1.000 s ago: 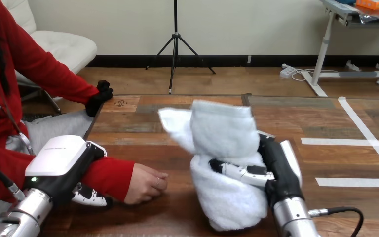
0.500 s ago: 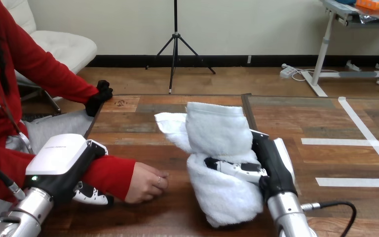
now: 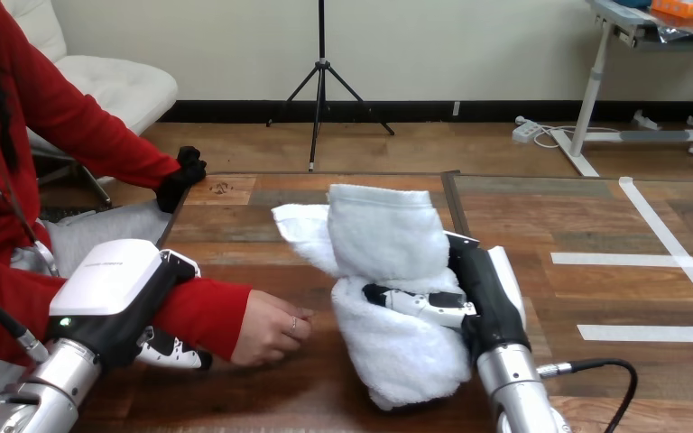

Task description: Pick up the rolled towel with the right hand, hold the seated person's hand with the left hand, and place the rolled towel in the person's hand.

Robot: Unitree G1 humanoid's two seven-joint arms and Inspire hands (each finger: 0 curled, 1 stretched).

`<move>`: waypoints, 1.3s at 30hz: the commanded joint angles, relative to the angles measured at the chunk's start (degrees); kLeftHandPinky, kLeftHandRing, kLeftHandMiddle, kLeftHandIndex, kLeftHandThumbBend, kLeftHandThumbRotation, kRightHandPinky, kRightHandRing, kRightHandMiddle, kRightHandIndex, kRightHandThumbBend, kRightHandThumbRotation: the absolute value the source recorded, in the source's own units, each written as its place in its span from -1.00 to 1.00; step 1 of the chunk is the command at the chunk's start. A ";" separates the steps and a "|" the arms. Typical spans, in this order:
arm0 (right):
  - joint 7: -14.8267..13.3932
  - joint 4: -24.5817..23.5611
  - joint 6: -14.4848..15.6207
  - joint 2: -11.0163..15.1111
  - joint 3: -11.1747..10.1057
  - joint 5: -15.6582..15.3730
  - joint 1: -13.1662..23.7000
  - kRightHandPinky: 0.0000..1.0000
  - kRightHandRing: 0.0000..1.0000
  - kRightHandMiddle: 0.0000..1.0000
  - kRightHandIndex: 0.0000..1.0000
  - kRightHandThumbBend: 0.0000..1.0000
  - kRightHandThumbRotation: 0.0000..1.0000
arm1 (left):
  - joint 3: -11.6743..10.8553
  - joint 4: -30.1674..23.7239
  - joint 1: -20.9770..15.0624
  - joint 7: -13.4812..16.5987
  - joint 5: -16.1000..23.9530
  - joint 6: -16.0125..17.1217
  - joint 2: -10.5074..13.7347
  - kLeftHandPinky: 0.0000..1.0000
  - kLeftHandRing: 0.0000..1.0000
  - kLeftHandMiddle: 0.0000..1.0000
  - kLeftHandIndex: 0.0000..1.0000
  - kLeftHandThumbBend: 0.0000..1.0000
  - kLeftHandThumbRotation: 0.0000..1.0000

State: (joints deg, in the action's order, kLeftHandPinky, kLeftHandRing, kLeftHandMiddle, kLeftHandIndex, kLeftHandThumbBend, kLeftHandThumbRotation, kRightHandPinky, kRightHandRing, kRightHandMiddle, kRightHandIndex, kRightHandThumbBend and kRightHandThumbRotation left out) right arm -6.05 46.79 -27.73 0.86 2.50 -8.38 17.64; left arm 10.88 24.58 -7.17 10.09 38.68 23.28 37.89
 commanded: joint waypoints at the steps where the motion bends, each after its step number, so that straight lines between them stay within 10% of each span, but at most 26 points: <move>1: -2.40 3.32 -5.05 -2.46 1.63 -2.01 9.64 -0.47 -0.37 -0.11 -0.11 0.64 -1.00 | -1.24 -12.90 -8.18 2.21 -2.01 5.73 -2.50 -0.48 -0.43 -0.33 -0.30 0.71 -1.00; 39: -5.75 9.50 -7.40 -5.19 3.67 -4.35 11.99 -0.49 -0.37 -0.10 -0.10 0.63 -1.00 | -0.77 -14.36 -12.21 -0.13 -2.38 5.98 -5.16 -0.49 -0.44 -0.34 -0.31 0.67 -1.00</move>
State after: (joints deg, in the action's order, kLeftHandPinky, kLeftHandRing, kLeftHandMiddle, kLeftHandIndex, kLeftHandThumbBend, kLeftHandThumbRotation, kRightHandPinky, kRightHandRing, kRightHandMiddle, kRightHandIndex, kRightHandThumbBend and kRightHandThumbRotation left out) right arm -10.90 54.76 -31.72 -1.25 4.78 -11.80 21.52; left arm 10.18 24.36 -8.53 9.16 38.69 23.28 35.85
